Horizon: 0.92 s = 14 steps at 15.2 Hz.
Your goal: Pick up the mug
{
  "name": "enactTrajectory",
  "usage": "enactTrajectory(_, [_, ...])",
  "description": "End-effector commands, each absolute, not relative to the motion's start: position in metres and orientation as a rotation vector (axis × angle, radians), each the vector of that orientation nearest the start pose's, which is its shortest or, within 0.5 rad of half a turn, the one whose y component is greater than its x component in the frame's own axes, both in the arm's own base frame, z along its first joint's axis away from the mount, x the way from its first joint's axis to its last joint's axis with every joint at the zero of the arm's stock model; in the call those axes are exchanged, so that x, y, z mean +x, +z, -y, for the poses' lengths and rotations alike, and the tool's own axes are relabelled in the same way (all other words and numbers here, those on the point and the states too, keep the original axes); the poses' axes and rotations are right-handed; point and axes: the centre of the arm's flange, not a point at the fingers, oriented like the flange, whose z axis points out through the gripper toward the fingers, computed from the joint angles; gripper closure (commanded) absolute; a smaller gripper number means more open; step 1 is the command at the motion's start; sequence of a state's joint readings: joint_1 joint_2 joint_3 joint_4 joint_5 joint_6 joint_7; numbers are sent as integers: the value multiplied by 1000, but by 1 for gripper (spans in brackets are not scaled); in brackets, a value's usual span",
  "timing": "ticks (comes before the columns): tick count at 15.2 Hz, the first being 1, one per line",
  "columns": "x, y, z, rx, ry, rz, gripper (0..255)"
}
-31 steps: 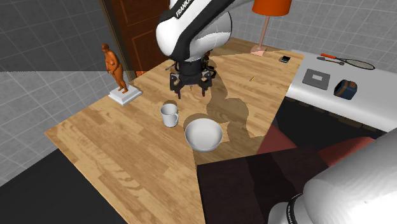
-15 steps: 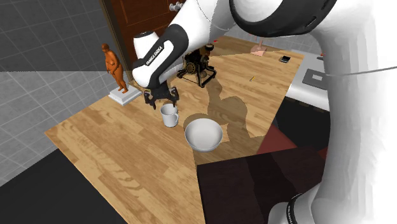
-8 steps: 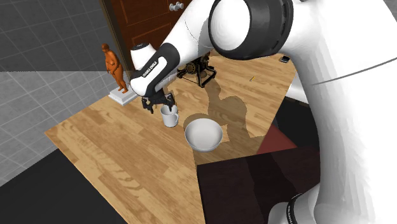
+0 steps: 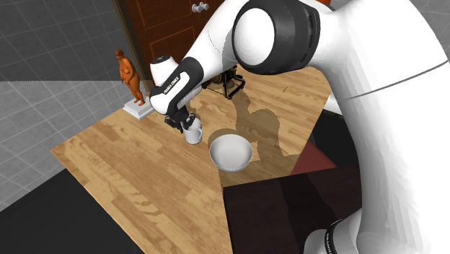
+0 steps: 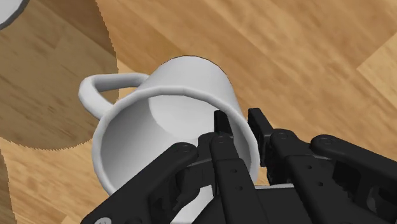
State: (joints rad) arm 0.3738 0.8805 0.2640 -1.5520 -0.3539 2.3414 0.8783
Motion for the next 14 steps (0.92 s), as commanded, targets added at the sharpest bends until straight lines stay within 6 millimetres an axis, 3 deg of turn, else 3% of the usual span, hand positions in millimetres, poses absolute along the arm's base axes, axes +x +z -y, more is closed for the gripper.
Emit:
enactTrajectory(1, [573, 134, -388, -3202, 11, -117, 255])
enactTrajectory(7, [572, 134, -388, -3203, 11, -117, 255])
enactTrajectory(14, [572, 171, -388, -3203, 11, -117, 255])
